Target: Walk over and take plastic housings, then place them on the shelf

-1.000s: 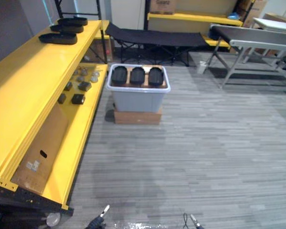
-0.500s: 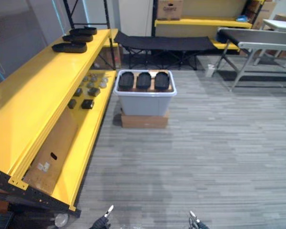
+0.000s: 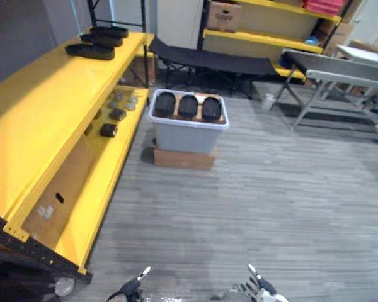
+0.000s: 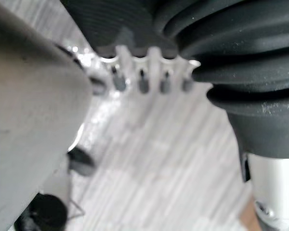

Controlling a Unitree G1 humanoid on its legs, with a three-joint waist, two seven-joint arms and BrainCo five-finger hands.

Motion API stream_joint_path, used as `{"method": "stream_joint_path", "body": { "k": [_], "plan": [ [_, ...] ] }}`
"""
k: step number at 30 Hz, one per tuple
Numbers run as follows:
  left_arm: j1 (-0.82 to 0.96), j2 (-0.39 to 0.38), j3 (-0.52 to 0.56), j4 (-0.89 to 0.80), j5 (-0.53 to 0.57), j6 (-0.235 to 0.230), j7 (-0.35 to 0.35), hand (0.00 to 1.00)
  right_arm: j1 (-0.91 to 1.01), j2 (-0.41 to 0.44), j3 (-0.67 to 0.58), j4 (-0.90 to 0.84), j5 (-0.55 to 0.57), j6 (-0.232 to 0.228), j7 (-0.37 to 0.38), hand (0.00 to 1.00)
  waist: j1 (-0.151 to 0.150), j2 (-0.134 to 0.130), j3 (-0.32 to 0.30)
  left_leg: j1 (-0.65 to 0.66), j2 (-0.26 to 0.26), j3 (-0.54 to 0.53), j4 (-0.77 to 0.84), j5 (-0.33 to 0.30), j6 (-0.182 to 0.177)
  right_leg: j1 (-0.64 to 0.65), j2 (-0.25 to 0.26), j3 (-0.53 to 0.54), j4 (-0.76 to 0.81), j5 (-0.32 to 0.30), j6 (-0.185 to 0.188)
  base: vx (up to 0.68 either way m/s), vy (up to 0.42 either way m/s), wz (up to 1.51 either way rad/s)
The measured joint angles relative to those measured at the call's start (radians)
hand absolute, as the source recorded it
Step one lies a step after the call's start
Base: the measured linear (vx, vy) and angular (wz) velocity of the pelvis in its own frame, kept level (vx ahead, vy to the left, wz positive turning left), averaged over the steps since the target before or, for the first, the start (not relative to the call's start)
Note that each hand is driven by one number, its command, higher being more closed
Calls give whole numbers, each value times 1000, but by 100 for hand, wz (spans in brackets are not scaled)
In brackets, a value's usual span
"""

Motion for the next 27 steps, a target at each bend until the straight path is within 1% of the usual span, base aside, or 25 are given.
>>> {"method": "stream_joint_path", "body": {
  "k": [3,4,5,6,7,8,9,10,11,12,13,14,15,16,17,18,19,20,21,22,23,24,25,26,27],
  "plan": [
    [0,0,-1,-2,-1,-2,0,0,15,6,-21,-7,0,-26,9,0,-5,-1,0,17,11,-34,44,-48,-39,3,-3,-13,-7,12,-19,384,-169,45],
    [0,-2,-1,-7,-1,-3,1,0,16,8,-28,-6,0,-28,6,0,-7,-1,0,28,17,-55,61,-76,-56,8,-3,-16,6,27,-37,307,-185,47],
    [1,-8,-1,-9,-6,-2,3,0,17,8,-38,-7,-1,-30,9,0,-12,8,-1,34,31,-66,69,-88,-66,12,0,-22,32,41,-46,399,-257,57],
    [13,-29,0,-13,-12,-2,6,0,19,7,-44,-6,-4,-29,10,0,-11,24,-28,31,65,-71,102,-94,-76,18,16,-54,52,-9,-54,447,-254,41],
    [19,-34,5,-28,-16,0,6,0,11,7,-54,3,-9,-27,9,0,-8,30,-27,3,81,-60,186,-92,-78,35,24,-68,57,-28,-67,538,-335,39],
    [27,-48,32,-52,-22,-2,8,0,6,2,-50,-1,-16,-26,9,0,-1,53,-26,-98,133,-60,422,-81,-78,76,47,-79,31,-53,-73,453,-280,21],
    [28,-53,58,-61,-23,-3,10,0,-9,-1,-48,-1,-28,-26,8,0,-1,64,-14,-163,166,-62,563,-65,-78,108,67,-84,6,-58,-76,497,-326,27],
    [26,-62,89,-90,-33,-14,11,0,-17,-14,-39,2,-54,-27,7,0,-1,96,6,-260,219,-74,792,-71,-77,185,107,-93,-55,-63,-83,409,-217,17],
    [26,-57,89,-92,-49,-19,14,0,-22,-25,-39,15,-73,-34,6,0,0,100,11,-294,217,-84,852,-74,-72,229,114,-96,-86,-63,-83,401,-190,3],
    [27,-55,87,-92,-54,-23,16,0,-33,-33,-38,42,-89,-39,6,0,16,97,14,-331,192,-81,878,-79,-74,287,115,-93,-125,-60,-83,289,-102,-32],
    [37,-45,88,-99,-60,-30,14,0,-50,-37,-37,60,-101,-55,6,0,41,92,14,-378,147,-76,842,-84,-66,334,106,-69,-160,-61,-83,412,-81,-74],
    [44,-49,89,-116,-61,-39,10,0,-76,-41,-37,64,-107,-74,4,0,66,90,15,-430,96,-61,733,-84,-63,356,93,-37,-187,-61,-81,334,-51,-85],
    [44,-51,90,-120,-60,-39,10,0,-91,-41,-37,62,-116,-79,4,0,75,88,16,-457,73,-54,656,-79,-61,364,86,-23,-197,-62,-79,452,44,-85],
    [47,-51,100,-118,-52,-37,10,0,-115,-43,-32,54,-122,-82,3,0,79,86,21,-499,30,-61,473,-20,-54,385,77,-2,-221,-66,-62,422,108,-65],
    [67,-52,116,-110,-45,-26,7,0,-123,-41,-15,33,-132,-82,3,0,80,88,34,-514,8,-60,316,88,-37,412,75,16,-229,-85,-34,512,152,-58],
    [80,-53,137,-106,-47,-24,6,0,-121,-37,0,25,-140,-83,3,0,82,83,43,-512,2,-59,294,161,-20,435,72,28,-229,-100,-23,472,176,-53],
    [111,-42,147,-88,-37,-25,5,0,-118,-21,31,24,-143,-80,2,0,94,61,46,-488,-16,-48,298,199,52,467,55,57,-226,-123,-14,402,145,-27],
    [115,-33,162,-77,-27,-23,2,0,-117,-13,45,24,-145,-76,4,0,94,45,49,-485,-29,-40,296,185,50,468,39,56,-224,-121,-19,506,169,-14],
    [116,-23,165,-78,-3,-27,-2,0,-132,-8,59,21,-156,-74,5,0,104,8,63,-478,-41,-35,302,158,62,461,24,69,-204,-103,-27,458,164,7],
    [118,-15,167,-75,-1,-27,-1,0,-141,-4,58,22,-157,-71,4,0,122,-2,72,-480,-44,-32,329,132,76,457,17,75,-189,-80,-30,436,168,3],
    [118,-13,168,-69,0,-27,-1,0,-141,-6,58,21,-157,-68,4,0,128,-4,73,-480,-44,-31,341,115,81,460,15,81,-185,-65,-26,408,174,7],
    [118,-14,175,-62,-1,-28,0,0,-144,-10,58,18,-157,-61,4,0,130,-4,72,-470,-48,-31,359,80,85,469,13,106,-177,-27,-17,407,189,10],
    [116,-10,175,-57,-1,-30,0,0,-143,-12,58,14,-157,-50,5,0,131,-5,71,-450,-58,-31,359,47,89,461,3,144,-135,-2,0,402,195,4],
    [118,-8,174,-56,0,-32,0,0,-143,-12,57,17,-158,-43,6,0,132,-7,68,-435,-65,-31,352,31,93,435,-9,168,-71,-1,3,382,189,-8],
    [119,-8,159,-50,1,-39,0,0,-141,-12,55,31,-159,-31,7,0,126,-8,66,-396,-82,-30,317,9,84,332,-40,202,159,16,91,423,189,-6]
  ]
}}
